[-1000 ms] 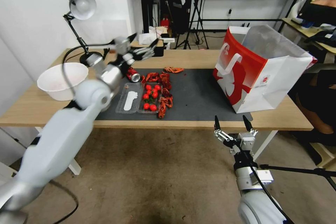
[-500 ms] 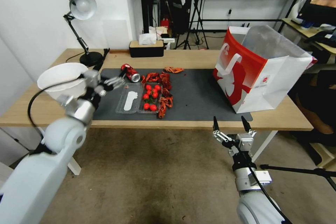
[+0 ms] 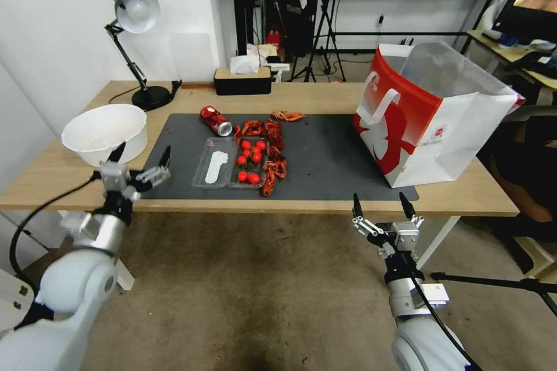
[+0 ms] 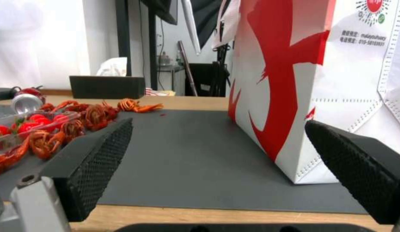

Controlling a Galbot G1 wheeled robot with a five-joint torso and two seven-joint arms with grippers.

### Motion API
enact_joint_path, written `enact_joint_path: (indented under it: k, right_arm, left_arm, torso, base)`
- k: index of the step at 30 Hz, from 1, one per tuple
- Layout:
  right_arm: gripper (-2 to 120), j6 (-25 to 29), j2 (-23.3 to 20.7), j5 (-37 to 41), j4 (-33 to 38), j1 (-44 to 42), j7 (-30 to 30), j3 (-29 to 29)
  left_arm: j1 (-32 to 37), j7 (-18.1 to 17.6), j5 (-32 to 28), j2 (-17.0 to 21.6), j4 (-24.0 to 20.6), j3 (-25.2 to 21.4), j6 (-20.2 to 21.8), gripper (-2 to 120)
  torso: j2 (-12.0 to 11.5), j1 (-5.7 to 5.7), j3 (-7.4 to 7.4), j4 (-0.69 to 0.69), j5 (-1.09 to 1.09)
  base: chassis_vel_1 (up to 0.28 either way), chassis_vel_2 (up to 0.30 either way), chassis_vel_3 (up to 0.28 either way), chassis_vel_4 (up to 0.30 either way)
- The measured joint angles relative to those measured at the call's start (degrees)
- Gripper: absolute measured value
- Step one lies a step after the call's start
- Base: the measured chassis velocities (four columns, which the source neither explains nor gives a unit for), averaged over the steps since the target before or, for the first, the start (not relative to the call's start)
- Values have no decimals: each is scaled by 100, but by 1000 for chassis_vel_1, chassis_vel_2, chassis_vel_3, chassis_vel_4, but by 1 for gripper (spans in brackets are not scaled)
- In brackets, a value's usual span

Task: Pick up the trash from the table and place it into the takeout bag.

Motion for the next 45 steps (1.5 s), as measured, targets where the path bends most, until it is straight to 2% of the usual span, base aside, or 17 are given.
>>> enact_joint_path:
  k: [5, 13, 29, 36, 39, 42, 43, 45]
  right_arm:
    - [100, 5, 6, -1, -7, -1, 0, -8]
    - [100, 5, -5, 0, -23, 28, 1, -43]
    - [100, 5, -10, -8, -24, 19, 3, -65]
    - [100, 3, -3, -15, -2, 12, 7, -52]
    - [100, -1, 1, -22, 14, -3, 11, -38]
    - [100, -9, 6, -28, 24, -13, 14, -23]
    - [100, -9, 6, -28, 24, -13, 14, -23]
    - [100, -15, 14, -33, 27, -14, 16, -19]
  left_arm:
    - [433, -86, 280, -193, 36, -147, -292, 100]
    - [725, -88, 421, -425, 134, -198, -672, 100]
    - [743, -70, 465, -497, 158, -113, -797, 100]
    - [380, -68, 438, -308, 86, 95, -490, 100]
    - [97, -75, 385, -198, 58, 279, -250, 100]
    - [-380, -191, 155, -45, 20, 632, 168, 100]
    - [-380, -191, 155, -45, 20, 632, 168, 100]
    - [-726, -286, -83, 55, 20, 920, 439, 100]
  torso:
    - [0, 0, 0, 0, 2]
    - [-1, 0, 0, -1, 1]
    - [-1, 0, 0, 0, 1]
    - [-1, 0, 0, 0, 1]
    - [-1, 0, 1, 0, 1]
    - [-1, 0, 1, -1, 1]
    - [-1, 0, 1, -1, 1]
    - [-1, 0, 1, -1, 0]
  base:
    - [0, 0, 0, 0]
    - [0, 0, 0, 0]
    - [0, 0, 0, 0]
    - [0, 0, 0, 0]
    - [0, 0, 0, 0]
    - [0, 0, 0, 0]
    - [0, 0, 0, 0]
    - [0, 0, 0, 0]
